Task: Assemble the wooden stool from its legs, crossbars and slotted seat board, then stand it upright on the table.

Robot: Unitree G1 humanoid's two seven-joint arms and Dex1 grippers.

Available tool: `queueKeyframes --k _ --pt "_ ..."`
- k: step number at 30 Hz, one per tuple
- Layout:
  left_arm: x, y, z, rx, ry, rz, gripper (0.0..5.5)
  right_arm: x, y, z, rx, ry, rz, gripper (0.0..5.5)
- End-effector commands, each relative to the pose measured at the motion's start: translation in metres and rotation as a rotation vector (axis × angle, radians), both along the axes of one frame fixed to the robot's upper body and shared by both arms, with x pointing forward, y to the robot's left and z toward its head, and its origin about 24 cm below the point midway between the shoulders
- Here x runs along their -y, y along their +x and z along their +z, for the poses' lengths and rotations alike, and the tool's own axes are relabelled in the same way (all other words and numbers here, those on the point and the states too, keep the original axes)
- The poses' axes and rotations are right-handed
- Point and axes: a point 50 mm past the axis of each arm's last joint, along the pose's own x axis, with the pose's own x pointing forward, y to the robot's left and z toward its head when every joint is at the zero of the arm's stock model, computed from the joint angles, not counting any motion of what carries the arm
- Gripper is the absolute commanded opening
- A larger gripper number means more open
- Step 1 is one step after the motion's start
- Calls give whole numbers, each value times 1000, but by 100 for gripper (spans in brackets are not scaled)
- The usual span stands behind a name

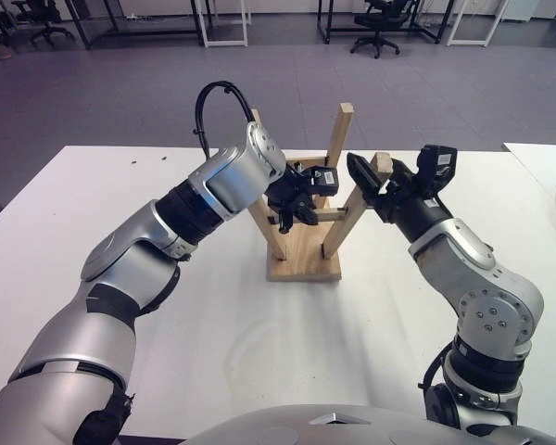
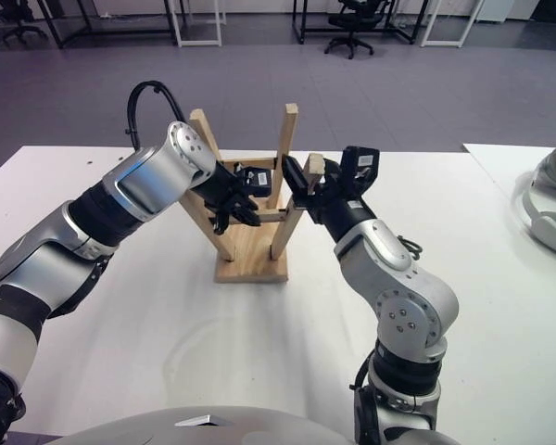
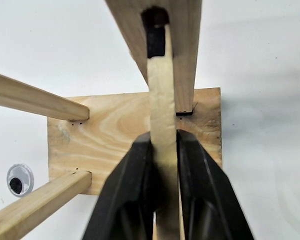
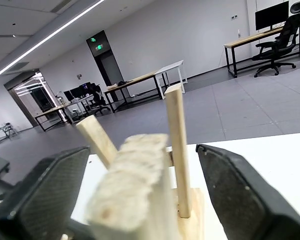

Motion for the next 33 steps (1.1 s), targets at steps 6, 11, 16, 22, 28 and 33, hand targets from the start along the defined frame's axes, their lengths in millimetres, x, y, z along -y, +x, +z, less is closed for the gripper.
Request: queueKeyframes --k 6,11,16,22,28,33 --pt "8 -1 -3 13 6 -32 96 -2 -9 -4 -21 -57 -175 257" --pt "9 1 -3 30 8 -32 54 -4 -14 -5 -20 -56 -193 163" --pt "12 -1 3 31 -9 -45 54 -8 -16 -1 17 -62 -141 150" --pt "12 -1 7 41 -23 -46 151 -10 -15 -4 1 -66 -138 146" --pt "16 6 23 81 -78 -25 244 -9 -14 -7 -9 -59 -140 146" --pt "19 5 66 145 -204 -16 328 -9 -14 -2 25 -29 -121 146"
